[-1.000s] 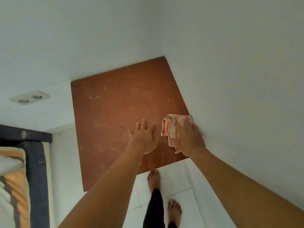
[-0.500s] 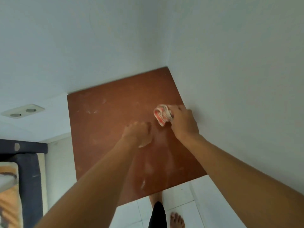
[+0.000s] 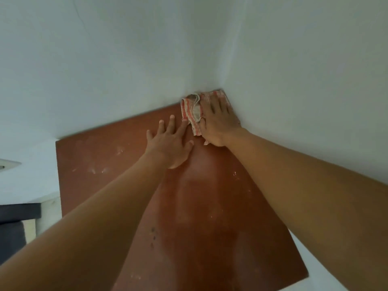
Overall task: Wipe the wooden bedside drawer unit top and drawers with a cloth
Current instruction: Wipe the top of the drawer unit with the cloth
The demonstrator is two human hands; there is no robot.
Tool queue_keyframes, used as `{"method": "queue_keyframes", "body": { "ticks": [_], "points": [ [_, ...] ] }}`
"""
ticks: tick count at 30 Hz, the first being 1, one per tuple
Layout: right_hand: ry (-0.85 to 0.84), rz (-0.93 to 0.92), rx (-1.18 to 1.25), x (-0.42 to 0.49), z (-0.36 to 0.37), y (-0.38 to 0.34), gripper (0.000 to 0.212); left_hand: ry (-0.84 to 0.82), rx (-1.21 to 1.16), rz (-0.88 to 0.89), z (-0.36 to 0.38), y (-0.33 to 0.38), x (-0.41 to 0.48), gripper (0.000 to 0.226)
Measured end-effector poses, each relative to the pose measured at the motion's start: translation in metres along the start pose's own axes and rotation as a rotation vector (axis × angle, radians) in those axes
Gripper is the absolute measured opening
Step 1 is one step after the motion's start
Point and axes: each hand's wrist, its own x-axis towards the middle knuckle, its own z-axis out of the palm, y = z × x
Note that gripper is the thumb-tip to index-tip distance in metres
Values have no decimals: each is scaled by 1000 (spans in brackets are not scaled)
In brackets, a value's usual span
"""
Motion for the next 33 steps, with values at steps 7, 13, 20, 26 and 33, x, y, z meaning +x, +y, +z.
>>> {"method": "queue_keyframes", "body": {
  "ticks": [7, 13, 20, 26, 33],
  "points": [
    [51, 33, -41, 4, 19, 4, 67, 75, 68, -44, 19, 0, 3, 77],
    [34, 22, -41, -4, 20, 11, 67, 10, 68, -76, 11, 6, 4, 72],
    [103, 41, -49, -56, 45, 17, 69, 25, 68, -106, 11, 11, 2, 74],
    [114, 23, -50, -128, 67, 31, 69, 76, 1, -134, 18, 34, -18, 75],
    [131, 32, -53, -225, 102, 48, 72, 102, -91, -6, 79, 94, -108, 68]
  ]
}}
